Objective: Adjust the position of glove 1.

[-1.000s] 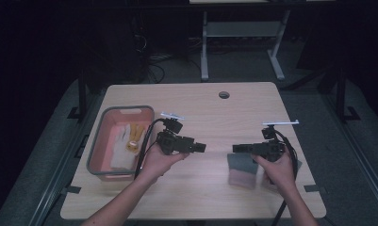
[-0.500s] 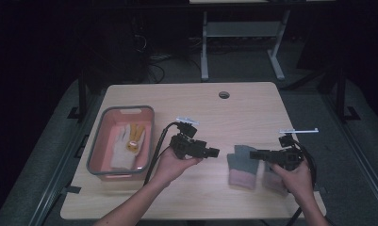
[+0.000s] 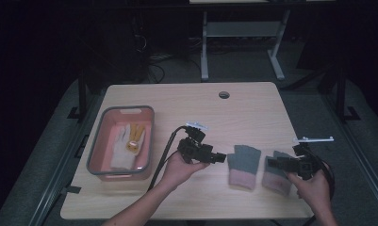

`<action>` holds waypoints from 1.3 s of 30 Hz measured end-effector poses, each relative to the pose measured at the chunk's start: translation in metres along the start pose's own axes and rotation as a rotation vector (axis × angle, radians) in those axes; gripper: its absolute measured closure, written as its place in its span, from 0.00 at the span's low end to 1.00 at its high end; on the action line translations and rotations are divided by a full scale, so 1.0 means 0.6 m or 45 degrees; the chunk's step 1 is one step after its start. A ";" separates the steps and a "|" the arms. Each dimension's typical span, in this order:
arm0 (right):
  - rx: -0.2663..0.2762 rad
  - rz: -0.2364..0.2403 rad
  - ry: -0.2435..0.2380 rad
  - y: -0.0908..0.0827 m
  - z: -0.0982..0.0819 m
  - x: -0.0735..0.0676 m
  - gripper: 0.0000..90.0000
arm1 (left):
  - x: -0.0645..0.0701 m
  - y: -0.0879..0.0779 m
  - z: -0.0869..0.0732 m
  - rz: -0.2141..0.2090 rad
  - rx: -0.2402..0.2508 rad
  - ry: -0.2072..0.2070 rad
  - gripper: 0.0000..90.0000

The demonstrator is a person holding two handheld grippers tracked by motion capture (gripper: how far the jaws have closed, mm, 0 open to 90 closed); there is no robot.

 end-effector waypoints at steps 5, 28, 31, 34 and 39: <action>-0.053 -0.073 -0.019 0.002 -0.018 0.016 0.54 | 0.003 0.010 -0.002 -0.008 -0.006 0.006 0.33; -0.198 -0.323 -0.168 0.034 -0.052 0.028 0.70 | 0.010 0.050 -0.015 -0.041 -0.036 -0.011 0.33; -0.200 -0.325 -0.163 0.034 -0.052 0.029 0.79 | 0.012 0.053 -0.019 -0.048 -0.042 -0.009 0.33; -0.210 -0.336 -0.162 0.034 -0.050 0.028 0.87 | 0.013 0.054 -0.023 -0.049 -0.050 -0.006 0.33; -0.190 -0.328 -0.148 0.034 -0.048 0.029 0.93 | 0.008 0.049 -0.023 -0.037 -0.044 -0.011 0.33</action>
Point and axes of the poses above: each handheld gripper's, and its own axes: y roughly forward along the jaws, z roughly out of its top, x roughly to its right, the point moved 6 cm from there along y, roughly forward along the jaws, and after that the axes turned 7 degrees about -y, right-handed, at the moved point
